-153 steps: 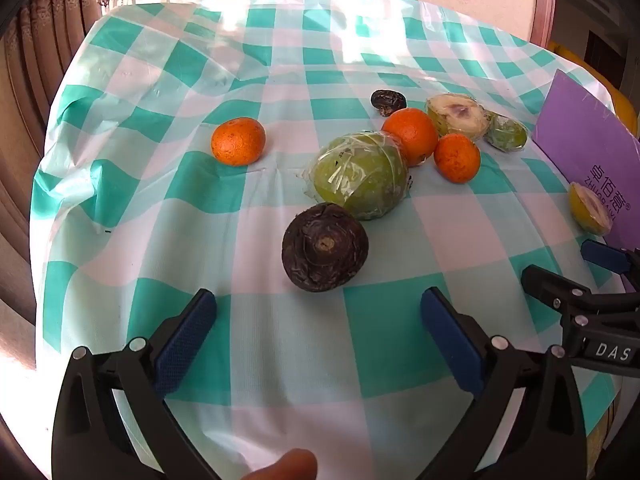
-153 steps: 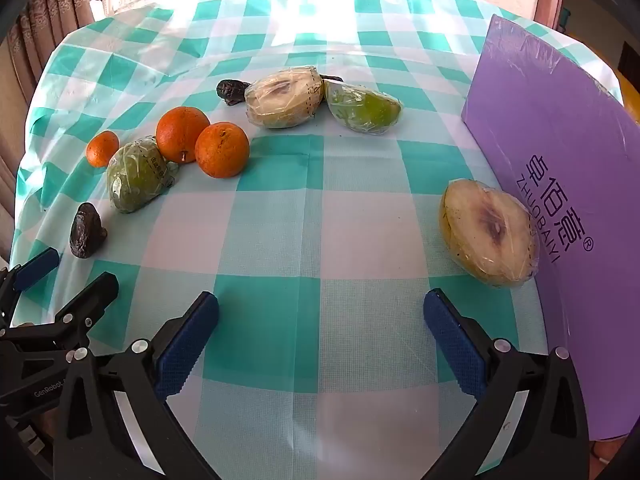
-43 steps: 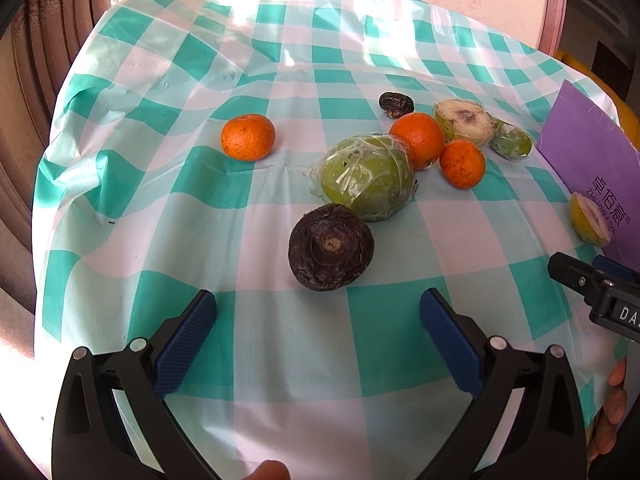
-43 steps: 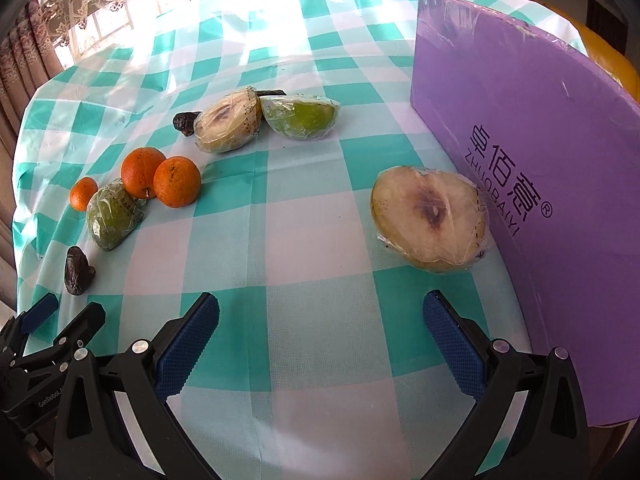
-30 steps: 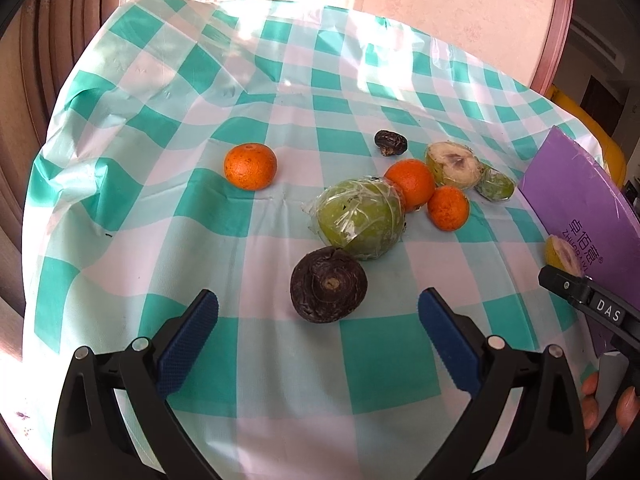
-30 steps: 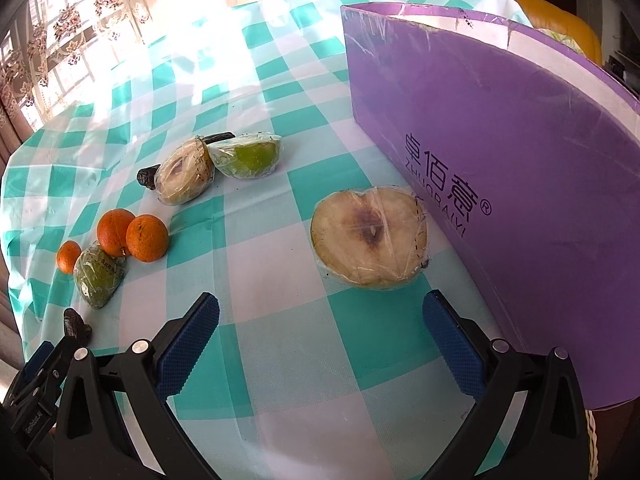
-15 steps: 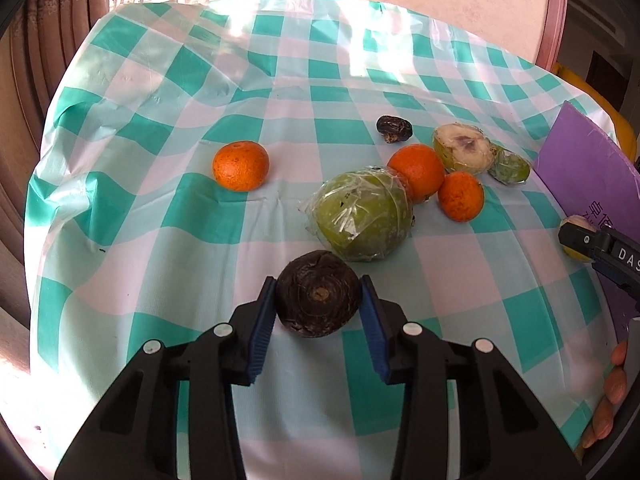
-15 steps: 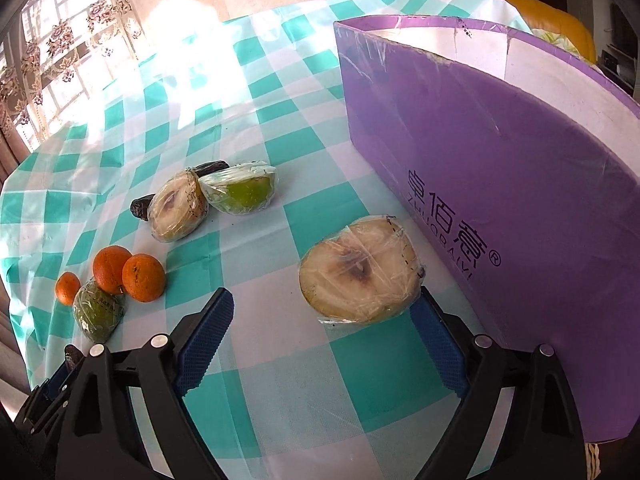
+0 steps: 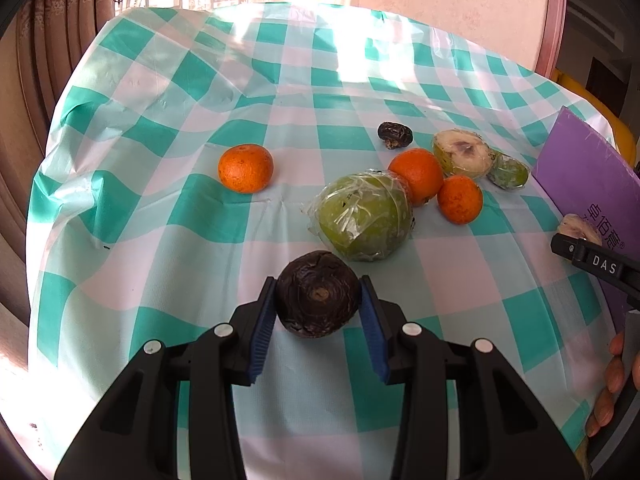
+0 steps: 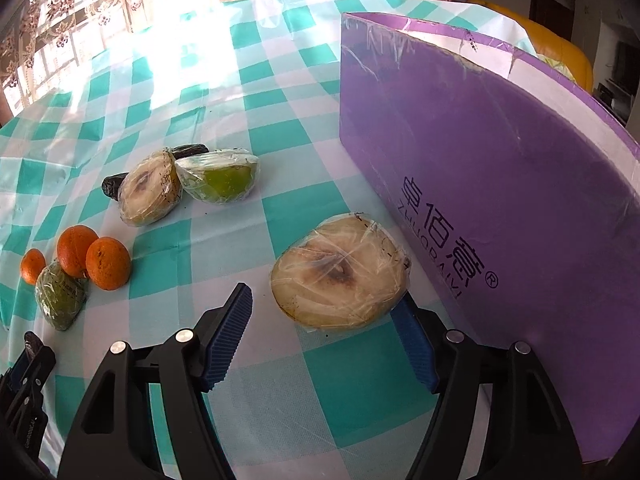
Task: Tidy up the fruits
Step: 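Grasp the dark round fruit with the left tool while the right tool grasps the wrapped pear half, then carry both held fruits over the purple box and lower them inside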
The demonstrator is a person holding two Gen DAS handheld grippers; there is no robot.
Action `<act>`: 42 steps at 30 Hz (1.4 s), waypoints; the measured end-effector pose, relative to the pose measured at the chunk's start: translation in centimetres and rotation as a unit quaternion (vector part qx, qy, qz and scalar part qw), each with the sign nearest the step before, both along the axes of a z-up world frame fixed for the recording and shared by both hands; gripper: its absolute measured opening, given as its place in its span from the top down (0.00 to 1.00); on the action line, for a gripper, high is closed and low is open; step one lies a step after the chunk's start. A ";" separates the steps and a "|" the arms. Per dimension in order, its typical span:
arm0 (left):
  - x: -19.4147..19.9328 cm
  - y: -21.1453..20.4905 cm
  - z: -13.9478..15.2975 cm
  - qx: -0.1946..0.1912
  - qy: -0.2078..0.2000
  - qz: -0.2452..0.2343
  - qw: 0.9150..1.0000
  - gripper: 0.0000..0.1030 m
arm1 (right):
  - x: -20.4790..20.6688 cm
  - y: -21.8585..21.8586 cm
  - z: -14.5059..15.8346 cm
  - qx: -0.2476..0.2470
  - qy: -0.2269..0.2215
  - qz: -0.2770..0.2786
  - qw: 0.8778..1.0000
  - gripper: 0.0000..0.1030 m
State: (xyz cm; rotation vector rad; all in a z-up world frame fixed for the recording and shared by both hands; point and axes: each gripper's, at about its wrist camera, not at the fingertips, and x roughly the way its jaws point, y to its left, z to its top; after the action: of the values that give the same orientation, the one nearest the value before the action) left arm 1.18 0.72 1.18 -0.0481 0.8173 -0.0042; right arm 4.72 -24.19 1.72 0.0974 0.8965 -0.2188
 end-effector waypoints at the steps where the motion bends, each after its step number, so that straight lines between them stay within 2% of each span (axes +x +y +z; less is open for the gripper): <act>1: 0.0 0.0 0.0 0.000 0.000 0.000 1.000 0.61 | -0.1 0.2 0.1 -0.018 -0.004 -0.001 1.000 0.33; 4: 0.0 0.0 0.0 0.000 0.000 0.000 1.000 0.61 | 0.0 0.6 0.4 -0.051 -0.011 -0.002 0.999 0.33; 8: 0.0 0.0 0.0 0.000 0.000 0.000 1.000 0.61 | 0.4 0.4 0.1 -0.056 -0.004 -0.003 0.998 0.33; 10: 0.0 0.0 0.0 0.000 0.000 0.000 1.000 0.61 | 0.6 0.4 -0.1 -0.056 0.001 -0.002 0.998 0.38; 16: -0.1 -0.1 0.1 0.002 -0.003 0.000 1.000 0.61 | 0.2 0.2 -0.1 -0.033 -0.003 0.009 0.999 0.40; 22: -0.8 -0.9 1.0 0.013 -0.028 0.003 1.000 0.61 | -1.2 -0.2 0.7 0.025 -0.022 0.049 0.998 0.40; 31: -1.6 -2.0 3.2 0.026 -0.052 -0.005 0.998 0.61 | -3.9 0.3 4.1 0.070 -0.073 0.102 0.990 0.41; 37: -2.3 -4.0 5.5 0.034 -0.072 -0.027 0.996 0.61 | -6.3 0.1 8.0 0.071 -0.127 0.121 0.982 0.41; 42: -2.6 -6.5 7.6 0.041 -0.089 -0.056 0.994 0.61 | -7.9 -1.9 10.8 0.076 -0.160 0.117 0.977 0.41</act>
State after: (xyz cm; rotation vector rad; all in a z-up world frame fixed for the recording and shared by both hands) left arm -1.39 -5.82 8.81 0.0750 0.6394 -0.0794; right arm -3.17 -26.06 12.52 0.1626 0.5953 0.0841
